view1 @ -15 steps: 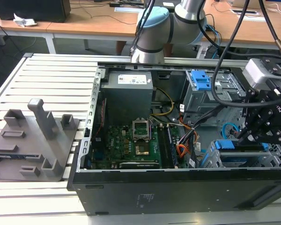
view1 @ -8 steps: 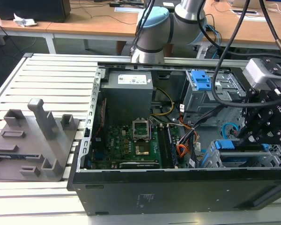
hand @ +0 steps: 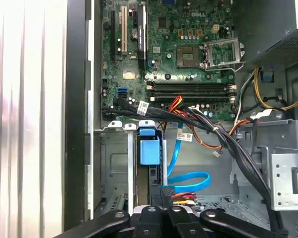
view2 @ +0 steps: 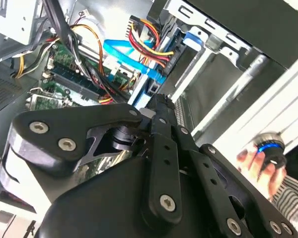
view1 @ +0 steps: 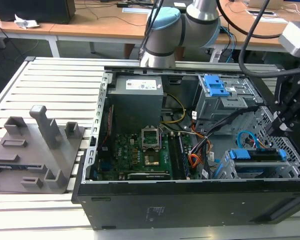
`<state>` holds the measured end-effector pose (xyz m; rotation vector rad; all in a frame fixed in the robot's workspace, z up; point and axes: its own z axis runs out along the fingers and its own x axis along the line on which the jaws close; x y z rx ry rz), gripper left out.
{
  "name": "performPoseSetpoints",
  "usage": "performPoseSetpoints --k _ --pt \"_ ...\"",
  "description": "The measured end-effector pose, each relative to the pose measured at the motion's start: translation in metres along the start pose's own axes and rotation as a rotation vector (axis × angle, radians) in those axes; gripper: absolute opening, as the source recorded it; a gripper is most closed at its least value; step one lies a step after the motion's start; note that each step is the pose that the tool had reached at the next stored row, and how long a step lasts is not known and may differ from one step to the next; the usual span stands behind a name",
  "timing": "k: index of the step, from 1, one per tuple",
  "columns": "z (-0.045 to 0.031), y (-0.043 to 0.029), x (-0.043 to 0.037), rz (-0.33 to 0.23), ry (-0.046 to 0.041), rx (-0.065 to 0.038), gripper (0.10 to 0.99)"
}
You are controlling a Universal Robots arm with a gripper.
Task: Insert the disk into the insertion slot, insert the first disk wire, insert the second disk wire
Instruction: 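Insert the second disk wire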
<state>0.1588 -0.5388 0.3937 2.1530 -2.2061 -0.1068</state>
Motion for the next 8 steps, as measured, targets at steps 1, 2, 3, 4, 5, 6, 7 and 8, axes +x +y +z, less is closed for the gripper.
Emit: performPoseSetpoints --k 1,2,3,4,5,6,7,8 --pt "-0.004 0.0003 0.0 0.0 0.0006 0.0 0.106" --pt "-0.0048 0.0004 0.0 0.0 0.0005 0.0 0.106" --pt "-0.0047 0.0003 0.0 0.0 0.0003 0.0 0.106" --pt "-0.0048 0.0004 -0.0001 0.0 0.0003 0.0 0.106" --pt "-0.0048 0.0004 -0.0001 0.0 0.0003 0.0 0.106" --pt "-0.005 0.0004 -0.0001 0.0 0.0005 0.0 0.106" --pt "-0.005 0.0004 0.0 0.0 0.0005 0.0 0.106" --pt "-0.0051 0.0004 0.0 0.0 0.0006 0.0 0.106"
